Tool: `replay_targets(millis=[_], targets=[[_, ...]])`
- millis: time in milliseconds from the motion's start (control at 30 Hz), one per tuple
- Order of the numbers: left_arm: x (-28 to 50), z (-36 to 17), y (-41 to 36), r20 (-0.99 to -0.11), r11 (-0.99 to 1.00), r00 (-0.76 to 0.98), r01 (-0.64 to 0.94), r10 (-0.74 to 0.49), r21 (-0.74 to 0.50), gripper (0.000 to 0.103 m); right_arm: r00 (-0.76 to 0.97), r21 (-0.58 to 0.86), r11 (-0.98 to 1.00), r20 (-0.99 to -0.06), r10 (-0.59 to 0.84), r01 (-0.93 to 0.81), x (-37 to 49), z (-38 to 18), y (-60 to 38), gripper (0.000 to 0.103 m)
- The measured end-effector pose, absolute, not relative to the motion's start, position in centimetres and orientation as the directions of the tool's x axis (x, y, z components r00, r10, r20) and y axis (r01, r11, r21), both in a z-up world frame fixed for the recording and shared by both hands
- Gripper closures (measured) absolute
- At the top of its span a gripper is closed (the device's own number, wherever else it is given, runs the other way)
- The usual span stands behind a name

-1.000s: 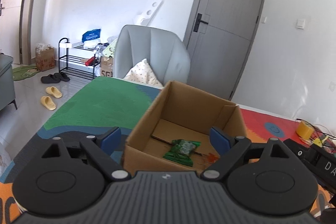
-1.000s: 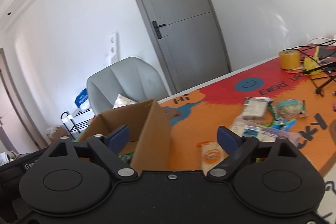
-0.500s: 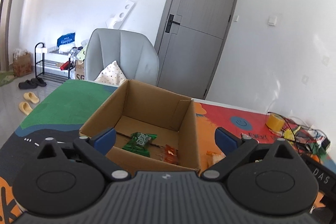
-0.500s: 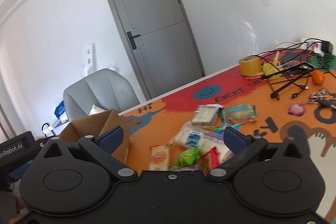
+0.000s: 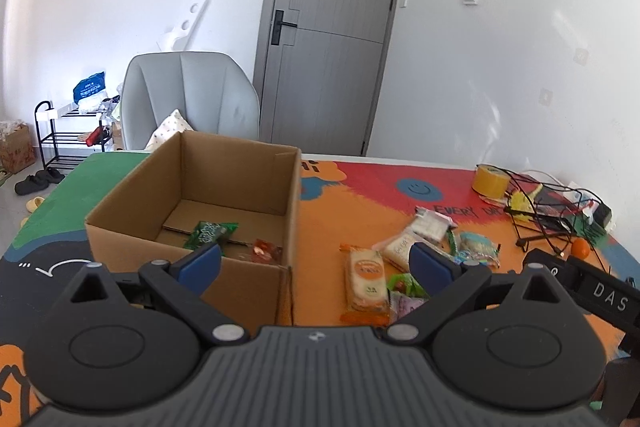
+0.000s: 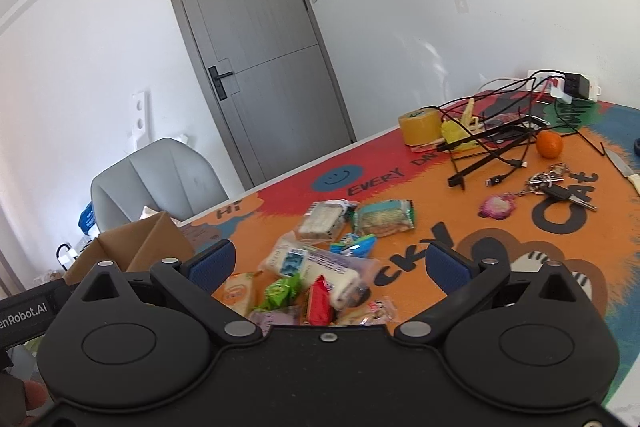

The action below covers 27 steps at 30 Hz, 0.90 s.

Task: Organize snacks
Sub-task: 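Move both tools back from the box toward the snack pile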

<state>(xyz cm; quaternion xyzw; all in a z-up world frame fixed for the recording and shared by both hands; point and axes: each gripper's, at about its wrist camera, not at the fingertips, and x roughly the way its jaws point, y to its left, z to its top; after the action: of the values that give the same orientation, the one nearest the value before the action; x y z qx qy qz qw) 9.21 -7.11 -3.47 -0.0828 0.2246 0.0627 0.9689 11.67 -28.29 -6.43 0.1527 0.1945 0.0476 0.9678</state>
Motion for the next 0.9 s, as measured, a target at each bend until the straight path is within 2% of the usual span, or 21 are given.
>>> replay_targets(millis=[667, 900], targets=[[9.3, -7.0, -10.8, -0.510, 0.984, 0.859, -0.132, 0.054, -0.117, 0.004, 0.886, 0.280, 0.960, -0.447, 0.125, 0.006, 11.0, -9.4, -31.4, 0.000], [9.7, -8.4, -11.0, -0.524, 0.987, 0.851, -0.108, 0.030, -0.119, 0.008, 0.843, 0.283, 0.958, -0.507, 0.180, -0.034, 11.5, -11.7, -30.0, 0.013]])
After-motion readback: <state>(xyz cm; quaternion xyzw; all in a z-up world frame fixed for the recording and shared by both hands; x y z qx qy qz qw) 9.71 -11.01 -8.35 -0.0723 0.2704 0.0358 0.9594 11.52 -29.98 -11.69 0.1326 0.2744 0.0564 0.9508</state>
